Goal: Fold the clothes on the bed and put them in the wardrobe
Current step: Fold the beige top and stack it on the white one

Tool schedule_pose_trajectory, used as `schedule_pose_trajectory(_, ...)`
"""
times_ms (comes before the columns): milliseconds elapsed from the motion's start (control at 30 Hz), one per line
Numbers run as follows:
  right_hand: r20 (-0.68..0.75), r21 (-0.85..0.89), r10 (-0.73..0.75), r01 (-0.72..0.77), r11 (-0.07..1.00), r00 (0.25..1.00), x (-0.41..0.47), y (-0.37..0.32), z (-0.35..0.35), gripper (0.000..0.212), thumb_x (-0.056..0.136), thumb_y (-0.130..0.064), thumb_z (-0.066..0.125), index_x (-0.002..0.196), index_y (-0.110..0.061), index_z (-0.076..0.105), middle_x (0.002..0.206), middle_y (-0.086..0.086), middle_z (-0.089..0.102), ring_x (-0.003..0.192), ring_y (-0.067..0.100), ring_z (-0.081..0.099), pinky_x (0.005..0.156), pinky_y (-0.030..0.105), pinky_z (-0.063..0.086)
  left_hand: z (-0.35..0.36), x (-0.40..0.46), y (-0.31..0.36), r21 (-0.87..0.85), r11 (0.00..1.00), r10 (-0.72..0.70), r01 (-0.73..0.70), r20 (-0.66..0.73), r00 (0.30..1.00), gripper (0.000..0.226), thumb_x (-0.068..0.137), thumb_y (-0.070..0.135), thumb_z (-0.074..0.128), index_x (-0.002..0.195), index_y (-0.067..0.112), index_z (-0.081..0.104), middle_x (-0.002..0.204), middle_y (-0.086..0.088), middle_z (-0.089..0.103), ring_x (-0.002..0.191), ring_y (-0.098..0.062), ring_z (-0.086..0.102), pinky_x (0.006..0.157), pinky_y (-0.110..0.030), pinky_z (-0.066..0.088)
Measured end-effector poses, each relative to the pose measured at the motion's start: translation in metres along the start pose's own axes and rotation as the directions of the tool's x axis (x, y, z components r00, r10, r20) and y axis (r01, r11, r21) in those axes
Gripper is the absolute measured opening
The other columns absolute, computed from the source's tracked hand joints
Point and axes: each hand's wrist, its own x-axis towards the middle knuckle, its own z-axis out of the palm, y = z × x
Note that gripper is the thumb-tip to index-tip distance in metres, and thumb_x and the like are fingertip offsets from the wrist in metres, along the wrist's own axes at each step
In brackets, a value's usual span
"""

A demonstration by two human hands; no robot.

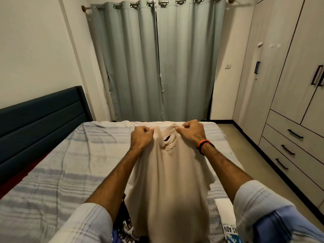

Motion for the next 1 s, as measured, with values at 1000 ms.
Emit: schedule_pose_trajectory(1000, 0.191, 0.208, -0.127, 0.086, 0.974, 0.973, -0.041, -0.016, 0.023, 0.022, 0.09, -0.025, 0.066, 0.104, -0.013, 0.077, 0.087, -0.001, 0.071, 0.073, 0.005, 0.063, 0.058, 0.01, 0.045, 0.04, -0.055, 0.004, -0.31, 0.95, 0.016, -0.029, -0.046, 0.999, 0.018, 0.092, 0.01, 0.063, 0.103, 0.013, 0.076, 0.086, 0.004, 0.073, 0.068, 0.0, 0.068, 0.069, -0.023, 0.06)
